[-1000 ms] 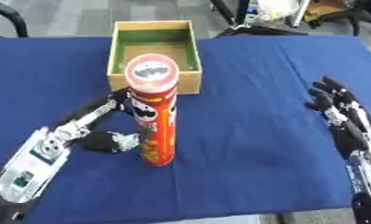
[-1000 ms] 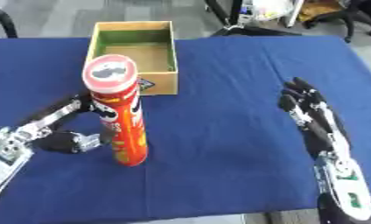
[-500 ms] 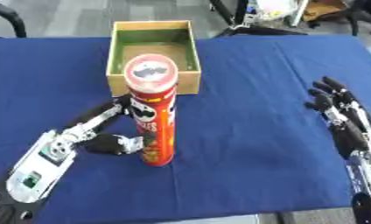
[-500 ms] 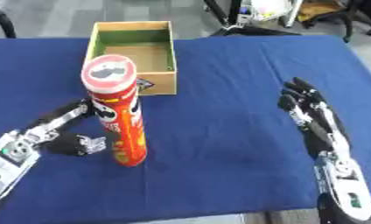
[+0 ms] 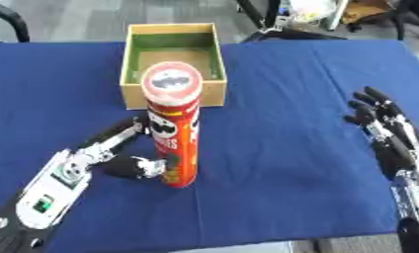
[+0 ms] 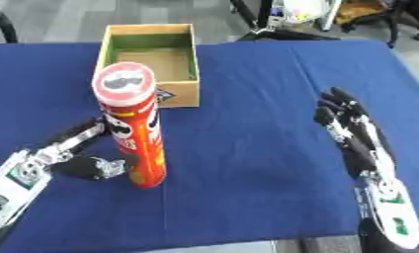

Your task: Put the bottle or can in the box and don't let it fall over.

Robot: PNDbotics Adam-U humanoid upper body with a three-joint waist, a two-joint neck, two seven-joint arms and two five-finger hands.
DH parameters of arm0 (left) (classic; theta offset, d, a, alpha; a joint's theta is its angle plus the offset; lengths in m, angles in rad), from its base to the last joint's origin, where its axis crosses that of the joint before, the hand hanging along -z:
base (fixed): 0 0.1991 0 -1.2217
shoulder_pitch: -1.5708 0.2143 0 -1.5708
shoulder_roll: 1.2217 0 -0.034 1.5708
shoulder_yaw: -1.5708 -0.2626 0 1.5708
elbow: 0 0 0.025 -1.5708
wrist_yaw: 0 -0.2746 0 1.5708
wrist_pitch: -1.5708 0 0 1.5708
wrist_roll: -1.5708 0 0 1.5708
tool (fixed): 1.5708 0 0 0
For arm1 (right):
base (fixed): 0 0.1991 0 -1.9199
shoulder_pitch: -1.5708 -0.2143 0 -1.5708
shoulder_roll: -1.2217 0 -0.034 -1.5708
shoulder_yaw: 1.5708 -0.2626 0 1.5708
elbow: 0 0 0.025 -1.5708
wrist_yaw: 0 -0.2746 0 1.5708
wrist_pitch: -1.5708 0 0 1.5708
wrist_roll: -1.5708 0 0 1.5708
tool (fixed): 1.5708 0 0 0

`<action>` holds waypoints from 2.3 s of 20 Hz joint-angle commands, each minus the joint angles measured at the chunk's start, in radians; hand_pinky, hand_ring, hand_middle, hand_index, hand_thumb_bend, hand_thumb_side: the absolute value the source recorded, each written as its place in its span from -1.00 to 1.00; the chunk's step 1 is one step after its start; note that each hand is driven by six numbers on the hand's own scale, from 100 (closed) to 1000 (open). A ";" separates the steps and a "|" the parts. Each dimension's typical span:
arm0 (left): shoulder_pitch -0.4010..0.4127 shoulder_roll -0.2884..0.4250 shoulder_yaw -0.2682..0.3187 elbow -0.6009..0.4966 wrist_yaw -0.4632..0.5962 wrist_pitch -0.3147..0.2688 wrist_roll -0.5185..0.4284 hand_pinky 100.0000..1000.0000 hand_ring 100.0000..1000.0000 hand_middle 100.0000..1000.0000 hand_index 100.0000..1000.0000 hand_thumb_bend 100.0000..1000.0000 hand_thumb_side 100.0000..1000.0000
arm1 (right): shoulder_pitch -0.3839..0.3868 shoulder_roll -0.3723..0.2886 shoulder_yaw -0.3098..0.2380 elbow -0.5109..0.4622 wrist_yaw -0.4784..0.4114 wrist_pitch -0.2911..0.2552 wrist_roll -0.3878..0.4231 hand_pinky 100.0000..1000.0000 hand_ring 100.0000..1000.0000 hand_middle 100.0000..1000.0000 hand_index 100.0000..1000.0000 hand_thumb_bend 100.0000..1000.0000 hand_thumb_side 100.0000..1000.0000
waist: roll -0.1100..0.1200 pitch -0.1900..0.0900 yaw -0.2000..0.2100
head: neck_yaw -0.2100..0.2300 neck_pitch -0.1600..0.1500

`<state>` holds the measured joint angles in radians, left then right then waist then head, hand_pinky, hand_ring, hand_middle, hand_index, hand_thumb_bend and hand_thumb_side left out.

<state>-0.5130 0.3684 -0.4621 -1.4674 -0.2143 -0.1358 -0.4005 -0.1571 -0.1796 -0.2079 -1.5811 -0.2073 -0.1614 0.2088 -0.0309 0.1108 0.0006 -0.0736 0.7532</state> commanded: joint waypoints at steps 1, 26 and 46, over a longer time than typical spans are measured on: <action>-0.023 -0.006 -0.003 0.003 0.000 -0.011 0.000 0.49 0.88 0.93 1.00 -0.38 0.05 | -0.010 -0.011 0.001 -0.008 -0.007 -0.003 0.005 0.54 0.78 0.67 0.83 0.05 -0.24 | 0.000 -0.011 -0.002 | 0.000 -0.002; -0.024 -0.004 0.002 0.006 0.001 -0.043 -0.010 0.52 0.89 0.94 1.00 0.10 0.15 | -0.012 -0.012 0.000 -0.006 -0.008 -0.002 0.008 0.54 0.78 0.66 0.83 0.05 -0.24 | -0.001 -0.010 0.001 | 0.001 -0.002; -0.067 -0.063 0.019 0.119 -0.052 -0.079 0.018 0.51 0.89 0.94 1.00 0.15 0.16 | -0.018 -0.014 0.000 0.003 -0.013 -0.004 0.013 0.54 0.77 0.66 0.83 0.05 -0.25 | -0.011 -0.003 -0.006 | 0.006 -0.002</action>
<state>-0.5597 0.3055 -0.4562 -1.3440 -0.2698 -0.2114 -0.3860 -0.1655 -0.1796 -0.2079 -1.5691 -0.2113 -0.1638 0.2176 -0.0404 0.1160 -0.0037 -0.0700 0.7532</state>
